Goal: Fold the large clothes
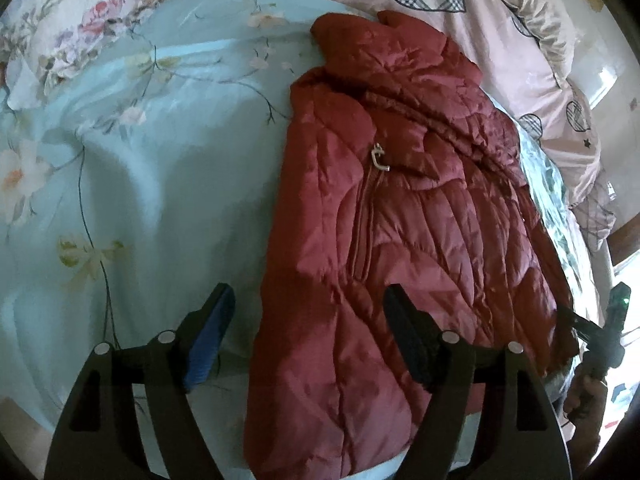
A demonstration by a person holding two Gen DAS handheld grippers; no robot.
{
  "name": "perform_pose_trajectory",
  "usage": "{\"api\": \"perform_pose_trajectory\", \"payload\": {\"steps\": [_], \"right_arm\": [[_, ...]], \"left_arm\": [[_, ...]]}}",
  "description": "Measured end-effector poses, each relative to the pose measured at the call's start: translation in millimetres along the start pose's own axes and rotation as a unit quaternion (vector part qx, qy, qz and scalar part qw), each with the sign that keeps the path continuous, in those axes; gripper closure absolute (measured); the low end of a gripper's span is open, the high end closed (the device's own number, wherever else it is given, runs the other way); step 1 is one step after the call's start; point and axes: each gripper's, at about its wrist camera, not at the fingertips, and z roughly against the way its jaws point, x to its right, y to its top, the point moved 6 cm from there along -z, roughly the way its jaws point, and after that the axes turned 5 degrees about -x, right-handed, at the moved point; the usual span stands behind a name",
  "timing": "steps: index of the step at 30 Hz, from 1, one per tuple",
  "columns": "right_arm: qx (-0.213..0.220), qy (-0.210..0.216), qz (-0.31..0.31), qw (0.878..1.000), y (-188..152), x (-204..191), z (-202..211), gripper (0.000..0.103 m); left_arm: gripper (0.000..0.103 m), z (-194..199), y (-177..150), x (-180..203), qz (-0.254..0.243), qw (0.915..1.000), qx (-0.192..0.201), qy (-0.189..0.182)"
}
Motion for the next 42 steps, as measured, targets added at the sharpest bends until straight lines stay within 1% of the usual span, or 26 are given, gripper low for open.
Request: {"api": "perform_pose_trajectory", "payload": {"steps": [3, 10, 11, 13, 14, 15, 17, 22, 23, 26, 27, 28, 29, 30, 32, 35, 38, 42], "right_arm": [[0.000, 0.007, -0.009, 1.000, -4, 4, 1, 0.017], [0.006, 0.007, -0.011, 1.000, -12, 9, 7, 0.020], [0.006, 0.005, -0.008, 1.000, -13, 9, 8, 0.023], [0.004, 0.005, -0.001, 1.000, -15, 10, 9, 0.034], [0.001, 0.005, 0.002, 1.000, -17, 11, 9, 0.043], [-0.003, 0.002, 0.006, 1.000, -20, 12, 9, 0.049], [-0.005, -0.001, 0.013, 1.000, -24, 14, 11, 0.056], [-0.007, 0.019, 0.000, 1.000, -24, 18, 10, 0.056], [-0.007, 0.020, -0.001, 1.000, -24, 16, 9, 0.054], [-0.005, 0.018, 0.000, 1.000, -24, 13, 6, 0.054], [-0.003, 0.019, -0.003, 1.000, -24, 13, 6, 0.056], [-0.001, 0.023, -0.007, 1.000, -24, 14, 7, 0.056], [0.001, 0.026, -0.007, 1.000, -24, 14, 8, 0.059], [0.003, 0.031, -0.008, 0.999, -25, 13, 9, 0.063], [0.009, 0.039, -0.008, 0.999, -26, 11, 12, 0.068], [0.018, 0.042, -0.005, 0.999, -26, 8, 17, 0.073], [0.026, 0.043, 0.000, 0.999, -26, 5, 22, 0.076], [0.030, 0.057, 0.013, 0.998, -31, 0, 32, 0.078]], "left_arm": [[0.026, -3, -7, 0, -0.001, 0.9999, -0.009, -0.007], [0.026, -10, -22, 7, -0.015, 0.9995, -0.026, -0.014], [0.026, -11, -24, 8, -0.018, 0.9993, -0.029, -0.014], [0.026, -13, -27, 9, -0.022, 0.9992, -0.032, -0.012], [0.026, -13, -29, 9, -0.024, 0.9991, -0.034, -0.012], [0.026, -14, -31, 9, -0.024, 0.9990, -0.035, -0.012], [0.026, -14, -34, 7, -0.024, 0.9989, -0.038, -0.014], [0.026, -18, -38, 7, -0.019, 0.9987, -0.042, -0.023], [0.026, -19, -39, 7, -0.019, 0.9985, -0.044, -0.027], [0.026, -20, -41, 10, -0.027, 0.9981, -0.044, -0.034], [0.026, -19, -42, 12, -0.030, 0.9980, -0.043, -0.036], [0.028, -19, -42, 14, -0.034, 0.9979, -0.041, -0.038], [0.038, -18, -43, 15, -0.036, 0.9977, -0.039, -0.042], [0.043, -18, -43, 15, -0.038, 0.9974, -0.039, -0.048], [0.066, -15, -43, 18, -0.043, 0.9967, -0.036, -0.060], [0.077, -9, -43, 25, -0.058, 0.9962, -0.025, -0.060], [0.082, -2, -42, 30, -0.066, 0.9959, -0.017, -0.060], [0.085, 11, -41, 31, -0.073, 0.9950, -0.009, -0.068]]}}
